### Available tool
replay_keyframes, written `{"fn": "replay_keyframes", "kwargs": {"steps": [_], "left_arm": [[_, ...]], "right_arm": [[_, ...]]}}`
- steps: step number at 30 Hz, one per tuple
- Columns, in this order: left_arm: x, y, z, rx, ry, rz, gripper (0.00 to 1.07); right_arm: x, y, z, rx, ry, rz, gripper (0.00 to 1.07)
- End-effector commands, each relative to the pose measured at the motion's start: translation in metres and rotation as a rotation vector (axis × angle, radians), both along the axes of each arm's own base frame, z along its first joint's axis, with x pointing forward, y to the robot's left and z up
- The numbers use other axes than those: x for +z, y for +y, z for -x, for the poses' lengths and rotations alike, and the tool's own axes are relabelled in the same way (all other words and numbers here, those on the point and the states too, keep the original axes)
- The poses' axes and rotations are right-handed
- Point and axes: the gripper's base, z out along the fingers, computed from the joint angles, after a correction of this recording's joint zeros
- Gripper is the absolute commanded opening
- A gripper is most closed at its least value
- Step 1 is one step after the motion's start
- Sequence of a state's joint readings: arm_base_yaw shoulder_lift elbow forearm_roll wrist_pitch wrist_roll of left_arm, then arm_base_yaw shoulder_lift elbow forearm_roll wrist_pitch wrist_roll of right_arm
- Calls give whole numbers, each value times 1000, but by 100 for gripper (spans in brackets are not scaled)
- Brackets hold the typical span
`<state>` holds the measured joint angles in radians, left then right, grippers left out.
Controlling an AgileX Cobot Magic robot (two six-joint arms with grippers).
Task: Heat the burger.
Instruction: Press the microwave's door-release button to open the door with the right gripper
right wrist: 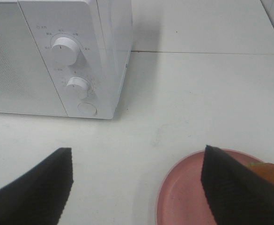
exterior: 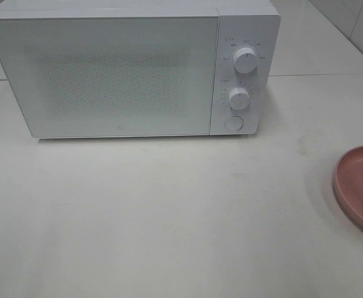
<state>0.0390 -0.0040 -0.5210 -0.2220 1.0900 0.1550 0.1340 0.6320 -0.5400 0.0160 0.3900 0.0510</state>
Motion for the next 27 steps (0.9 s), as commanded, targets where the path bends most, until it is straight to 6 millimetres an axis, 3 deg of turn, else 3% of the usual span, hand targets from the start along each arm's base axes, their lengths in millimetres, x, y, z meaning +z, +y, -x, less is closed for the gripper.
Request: {"fn": "replay_keyframes", "kwargs": {"steps": [1,11,14,19,27], "left_arm": [[0,-1,3,1,-37,8,100],[0,-1,3,1,-37,8,100],[0,-1,3,1,-37,8,100],[0,-1,3,1,-37,8,100],[0,-1,3,1,-37,8,100]], "right_arm": [[1,0,-9,-8,-20,-5,75],[-17,5,-46,-10,31,2,75],[-19,5,-49,-11,31,2,75],[-27,8,-74,-26,-18,-28,75],[-35,11,-97,-37,-94,-57,75]]}}
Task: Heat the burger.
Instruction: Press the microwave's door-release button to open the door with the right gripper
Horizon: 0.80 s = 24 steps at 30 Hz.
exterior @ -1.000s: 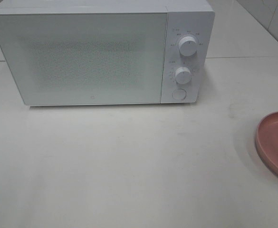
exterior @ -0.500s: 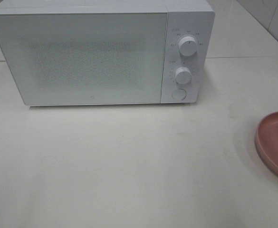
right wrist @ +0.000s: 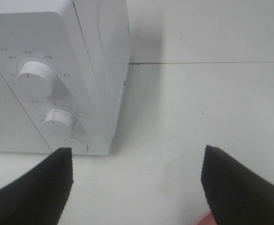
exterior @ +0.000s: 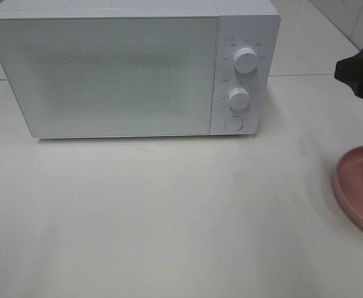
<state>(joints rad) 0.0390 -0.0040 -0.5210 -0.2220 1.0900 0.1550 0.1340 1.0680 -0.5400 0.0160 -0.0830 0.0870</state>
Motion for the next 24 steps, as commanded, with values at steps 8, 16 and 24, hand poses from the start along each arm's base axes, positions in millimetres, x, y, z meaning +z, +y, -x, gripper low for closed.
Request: {"fn": "replay_keyframes", "kwargs": {"steps": [8,16,24], "left_arm": [[0,-1,3,1,-37,8,100],[0,-1,3,1,-37,8,100],[0,-1,3,1,-37,8,100]], "right_arm": [[-8,3,-24,5,-137,0,75],[-34,23,-14,44,-277,43,75],[-51,35,-2,-87,-317,59,75]]}}
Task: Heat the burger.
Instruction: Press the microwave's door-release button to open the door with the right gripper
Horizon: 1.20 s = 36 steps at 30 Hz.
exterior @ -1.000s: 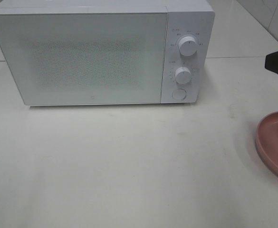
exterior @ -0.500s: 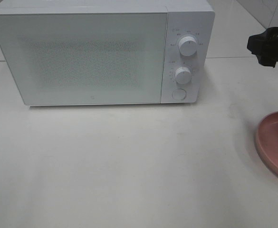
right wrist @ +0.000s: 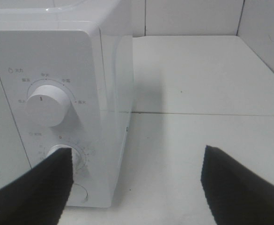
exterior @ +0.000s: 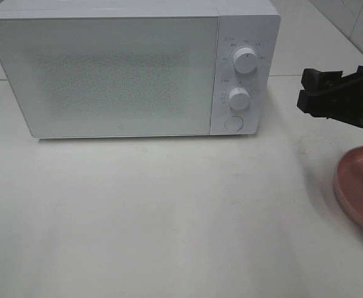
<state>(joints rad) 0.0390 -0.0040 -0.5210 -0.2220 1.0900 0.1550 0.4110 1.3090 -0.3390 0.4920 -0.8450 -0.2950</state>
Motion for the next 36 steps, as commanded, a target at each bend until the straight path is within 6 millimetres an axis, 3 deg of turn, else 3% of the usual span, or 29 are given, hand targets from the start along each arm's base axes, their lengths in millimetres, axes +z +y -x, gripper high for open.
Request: {"fn": "replay_keyframes", "kwargs": {"steps": [1,12,16,24,36], "left_arm": [[0,-1,3,1,-37,8,100],[0,-1,3,2,-37,9,100],[0,-1,3,2,-37,9,100],[0,-1,3,2,-37,9,100],[0,-1,3,2,-37,9,100]], "right_arm": [[2,1,2,-59,-44,-3,75],[-15,33,4,-5,-99,51,75],[-21,40,11,-115,-146,35,75],[-33,54,18,-120,-136,64,75],[-42,57,21,-153,-113,76,75]]}}
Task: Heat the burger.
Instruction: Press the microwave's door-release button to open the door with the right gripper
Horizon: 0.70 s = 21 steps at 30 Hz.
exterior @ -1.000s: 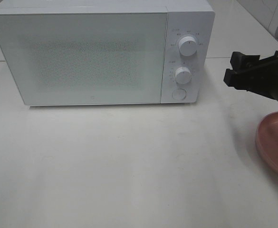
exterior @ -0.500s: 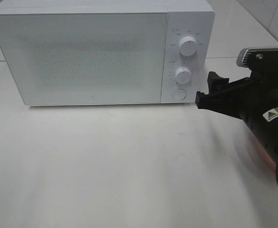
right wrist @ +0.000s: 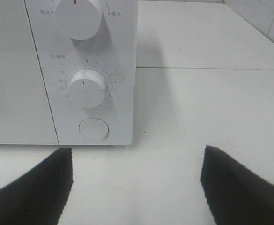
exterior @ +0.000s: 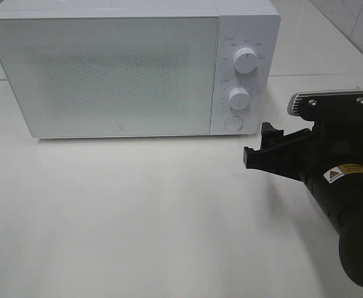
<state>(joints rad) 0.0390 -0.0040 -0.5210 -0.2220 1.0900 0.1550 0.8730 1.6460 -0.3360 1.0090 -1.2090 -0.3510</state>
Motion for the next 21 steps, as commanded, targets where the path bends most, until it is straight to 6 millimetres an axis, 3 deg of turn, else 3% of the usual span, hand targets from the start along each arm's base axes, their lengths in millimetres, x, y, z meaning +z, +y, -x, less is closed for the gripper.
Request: {"fn": "replay_keyframes", "kwargs": {"steps": [1,8,12,21], "left_arm": [[0,-1,3,2,-37,9,100],[0,-1,3,2,-37,9,100],[0,-1,3,2,-37,9,100],[0,-1,3,2,-37,9,100]], "right_arm": [[16,-5,-2,-55,-181,18,75],[15,-5,-2,-60,-171,-27,75],[15,-5,-2,-84,-178,-165,75],[10,-3,-2,-175,-142,-679,75]]}}
